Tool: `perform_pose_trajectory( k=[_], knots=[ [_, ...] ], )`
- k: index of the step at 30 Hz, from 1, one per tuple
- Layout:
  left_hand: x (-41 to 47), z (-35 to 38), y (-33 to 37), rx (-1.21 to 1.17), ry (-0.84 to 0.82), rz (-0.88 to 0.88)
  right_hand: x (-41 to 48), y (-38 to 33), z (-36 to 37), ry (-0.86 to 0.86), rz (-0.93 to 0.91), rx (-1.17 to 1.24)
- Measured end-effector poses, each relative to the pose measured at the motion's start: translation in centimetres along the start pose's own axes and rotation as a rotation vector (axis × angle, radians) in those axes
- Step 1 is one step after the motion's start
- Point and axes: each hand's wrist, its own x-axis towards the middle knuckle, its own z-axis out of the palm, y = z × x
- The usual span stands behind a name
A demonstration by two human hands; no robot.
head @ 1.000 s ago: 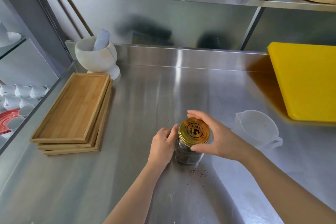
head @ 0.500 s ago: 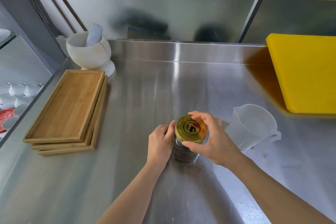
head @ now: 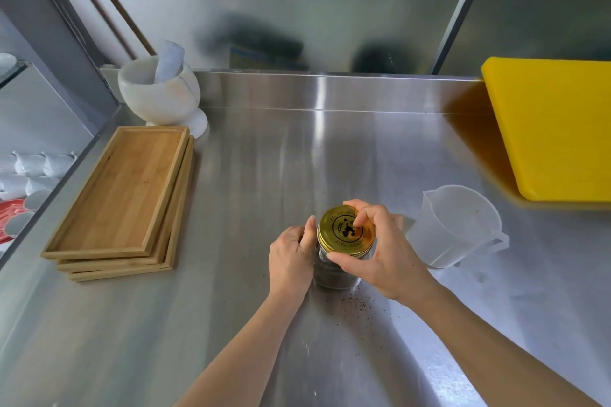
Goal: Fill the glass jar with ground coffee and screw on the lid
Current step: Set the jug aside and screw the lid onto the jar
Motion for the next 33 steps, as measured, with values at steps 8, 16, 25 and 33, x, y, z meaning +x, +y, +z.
perform_pose_trajectory(
  k=[8, 16, 25, 33],
  knots=[
    [0.2, -0.8, -0.7, -0.049, -0.076, 0.023, -0.6, 1.6, 0.3, -0.102, 0.126, 0.132],
    [-0.3, -2.5, -2.4, -0.281, -0.343, -0.079, -0.7, 3.8, -0.1, -0.245, 0.202, 0.226],
    [-0.4, -2.4, -1.2, -0.421, -0.327, -0.142, -0.2, 4.0, -0.4, -0.205, 0.242, 0.202],
    [-0.8, -2.4, -1.4, -0.481, -0.338, -0.152, -0.2, 4.2, -0.2, -0.259, 0.253, 0.275]
  ],
)
